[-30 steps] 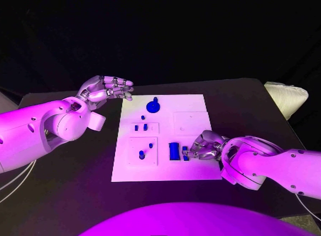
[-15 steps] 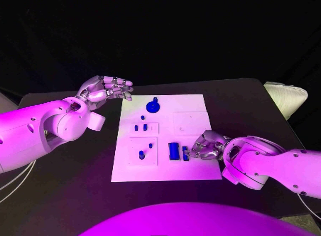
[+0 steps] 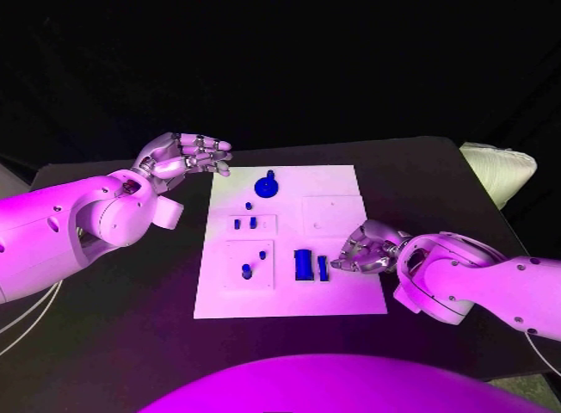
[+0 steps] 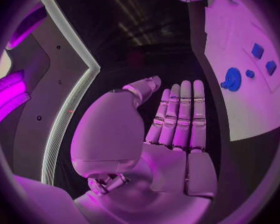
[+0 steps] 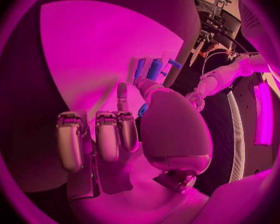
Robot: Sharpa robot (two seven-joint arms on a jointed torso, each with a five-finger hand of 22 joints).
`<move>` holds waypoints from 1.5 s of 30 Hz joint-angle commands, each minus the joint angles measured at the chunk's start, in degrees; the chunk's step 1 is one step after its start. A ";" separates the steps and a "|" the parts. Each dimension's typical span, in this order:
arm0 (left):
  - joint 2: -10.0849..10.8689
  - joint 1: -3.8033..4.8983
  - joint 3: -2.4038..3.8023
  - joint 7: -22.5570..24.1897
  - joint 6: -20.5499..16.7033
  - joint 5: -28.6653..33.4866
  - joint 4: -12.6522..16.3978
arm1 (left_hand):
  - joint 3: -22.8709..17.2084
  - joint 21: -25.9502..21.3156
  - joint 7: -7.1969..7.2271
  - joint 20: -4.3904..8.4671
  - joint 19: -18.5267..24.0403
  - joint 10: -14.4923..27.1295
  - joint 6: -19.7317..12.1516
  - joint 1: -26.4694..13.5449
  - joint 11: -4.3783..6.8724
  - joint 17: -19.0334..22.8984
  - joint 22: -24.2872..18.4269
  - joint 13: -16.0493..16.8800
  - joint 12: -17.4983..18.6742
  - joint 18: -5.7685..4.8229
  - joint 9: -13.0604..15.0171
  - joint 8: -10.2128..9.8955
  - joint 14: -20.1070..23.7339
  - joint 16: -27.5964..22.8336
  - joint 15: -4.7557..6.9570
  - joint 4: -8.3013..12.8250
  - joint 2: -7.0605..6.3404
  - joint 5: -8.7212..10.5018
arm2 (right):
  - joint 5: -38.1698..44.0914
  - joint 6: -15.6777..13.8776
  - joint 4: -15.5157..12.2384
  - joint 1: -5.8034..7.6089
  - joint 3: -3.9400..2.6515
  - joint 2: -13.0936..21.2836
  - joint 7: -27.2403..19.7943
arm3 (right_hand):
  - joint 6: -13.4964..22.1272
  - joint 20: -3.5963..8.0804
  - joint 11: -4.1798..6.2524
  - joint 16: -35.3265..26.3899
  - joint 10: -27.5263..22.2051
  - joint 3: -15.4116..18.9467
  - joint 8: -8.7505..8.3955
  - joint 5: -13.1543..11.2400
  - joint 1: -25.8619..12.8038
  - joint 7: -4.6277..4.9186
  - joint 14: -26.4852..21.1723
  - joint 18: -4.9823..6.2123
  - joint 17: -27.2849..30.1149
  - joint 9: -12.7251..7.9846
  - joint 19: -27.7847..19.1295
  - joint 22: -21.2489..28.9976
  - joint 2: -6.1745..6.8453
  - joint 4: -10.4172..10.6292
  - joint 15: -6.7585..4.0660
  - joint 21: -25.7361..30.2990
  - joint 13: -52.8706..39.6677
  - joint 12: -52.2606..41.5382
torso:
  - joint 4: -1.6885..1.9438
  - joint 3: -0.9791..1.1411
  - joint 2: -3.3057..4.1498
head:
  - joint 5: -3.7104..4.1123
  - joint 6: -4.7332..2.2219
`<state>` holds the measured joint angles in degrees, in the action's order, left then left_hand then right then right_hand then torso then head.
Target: Assemble the parts on the task board
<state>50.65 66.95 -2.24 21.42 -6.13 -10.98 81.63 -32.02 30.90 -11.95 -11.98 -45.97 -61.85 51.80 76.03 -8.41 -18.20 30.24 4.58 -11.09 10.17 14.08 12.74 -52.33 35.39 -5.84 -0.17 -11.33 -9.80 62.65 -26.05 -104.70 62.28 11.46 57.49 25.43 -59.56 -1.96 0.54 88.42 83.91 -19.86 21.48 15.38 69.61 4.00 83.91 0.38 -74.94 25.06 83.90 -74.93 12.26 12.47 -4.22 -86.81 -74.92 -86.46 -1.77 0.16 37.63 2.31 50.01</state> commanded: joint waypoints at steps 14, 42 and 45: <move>-3.72 -0.44 0.01 3.84 -0.28 6.70 -6.43 | -0.09 -1.05 0.54 -0.11 -0.48 -0.90 0.37 -0.01 0.20 -0.03 -0.43 -0.09 0.19 0.05 -0.14 0.47 -0.01 -1.21 0.01 -0.63 0.67 0.07 | -36.97 -4.99 17.62 5.52 -0.88 -4.22 -40.80 | 6.26 -2.30 -3.03 -16.07 -14.25 -4.68 -2.97 -1.98 4.77 3.43 -3.35 7.07 12.23 -0.94 -7.24 -1.29 0.07 -4.00 2.58 40.42 4.64 31.86 | -0.79 -0.69 -1.99 | -0.31 -2.98; -8.62 -2.60 0.69 6.12 -12.47 10.40 -9.46 | 32.02 -30.90 11.95 11.98 45.97 61.85 -51.80 -76.03 8.41 18.20 -30.24 -4.58 11.09 -10.17 -14.08 -12.74 52.33 -35.39 5.84 0.17 11.33 9.80 | -56.06 -12.15 22.85 1.31 -7.82 -12.42 -51.10 | 59.56 1.96 -0.54 -88.42 -83.91 19.86 -21.48 -15.38 -69.61 -4.00 -83.91 -0.38 74.94 -25.06 -83.90 74.93 -12.26 -12.47 4.22 86.81 74.92 86.46 | 1.04 -0.23 -5.58 | -2.28 -13.97; -8.08 -3.44 1.00 6.57 -17.60 10.51 -5.88 | 32.02 -30.90 11.95 11.98 45.97 61.85 -51.80 -76.03 8.41 18.20 -30.24 -4.58 11.09 -10.17 -14.08 -12.74 52.33 -35.39 5.84 0.17 11.33 9.80 | -58.92 -14.72 19.33 -0.18 -9.40 -12.59 -52.89 | 59.56 1.96 -0.54 -88.42 -83.91 19.86 -21.48 -15.38 -69.61 -4.00 -83.91 -0.38 74.94 -25.06 -83.90 74.93 -12.26 -12.47 4.22 86.81 74.92 86.46 | 1.50 -0.19 -6.12 | -2.30 -15.00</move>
<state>42.55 63.74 -1.32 26.63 -15.89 -0.70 74.61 -2.21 1.08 -0.67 -1.05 -3.04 -5.92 3.43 15.00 -0.66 -1.00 1.39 0.27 -0.40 1.17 0.87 0.96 -3.37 1.10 -0.58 -0.20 -0.74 -0.70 8.90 -35.96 -84.42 62.38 2.14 44.93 -22.95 -3.48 -0.67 -0.49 1.66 6.38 -2.30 1.08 0.96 13.03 0.75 6.33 1.23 -1.90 1.47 6.79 -2.74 0.81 0.36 0.25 -0.49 -1.39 -0.97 -1.03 -0.08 32.38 0.02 36.02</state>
